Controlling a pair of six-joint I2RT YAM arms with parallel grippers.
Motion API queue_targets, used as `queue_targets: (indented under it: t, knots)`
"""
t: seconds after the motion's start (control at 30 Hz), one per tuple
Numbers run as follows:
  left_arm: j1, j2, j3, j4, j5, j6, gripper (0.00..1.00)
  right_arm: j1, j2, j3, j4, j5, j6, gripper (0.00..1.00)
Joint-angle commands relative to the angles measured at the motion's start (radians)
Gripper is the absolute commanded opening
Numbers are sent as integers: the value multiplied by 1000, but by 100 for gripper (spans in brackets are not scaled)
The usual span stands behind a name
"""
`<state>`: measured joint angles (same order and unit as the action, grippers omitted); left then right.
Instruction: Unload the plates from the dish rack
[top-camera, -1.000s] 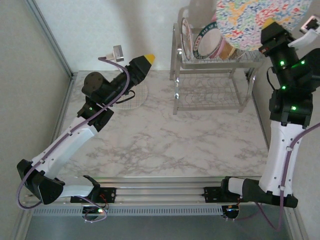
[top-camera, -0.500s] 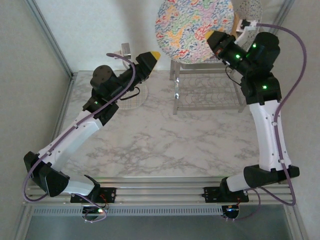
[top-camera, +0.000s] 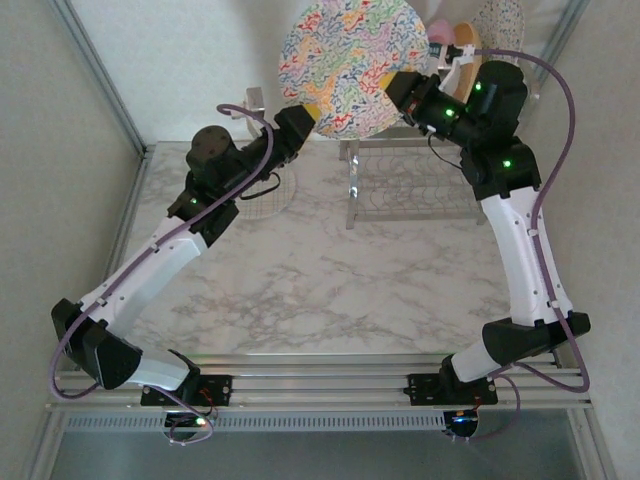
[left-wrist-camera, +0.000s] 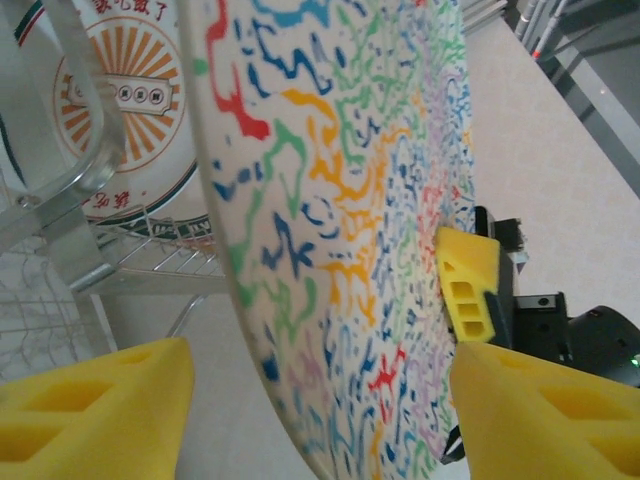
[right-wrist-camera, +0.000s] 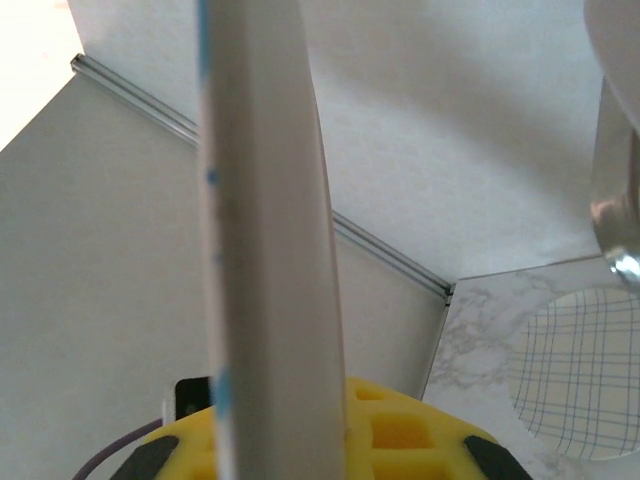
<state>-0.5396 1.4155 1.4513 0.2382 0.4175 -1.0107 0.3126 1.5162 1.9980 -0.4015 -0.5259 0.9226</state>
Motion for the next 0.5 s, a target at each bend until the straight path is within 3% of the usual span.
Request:
queue_targets:
  t: [0.0,0.2,0.27,0.37,0.47]
  knots:
    - [7,10,41,-8,-18,0,64,24,-5,25,63,-34,13,0]
    - [9,14,39,-13,-28,-2,47,47,4,16,53,-34,6,0]
    - [9,16,38,-14,-27,-6,34,56,6,15,45,-33,-2,0]
    - [9,16,36,-10,-27,-15,7,62,4,12,24,-18,-21,0]
    - [12,15,31,-4,-23,-29,0,63,3,12,8,-11,-35,0]
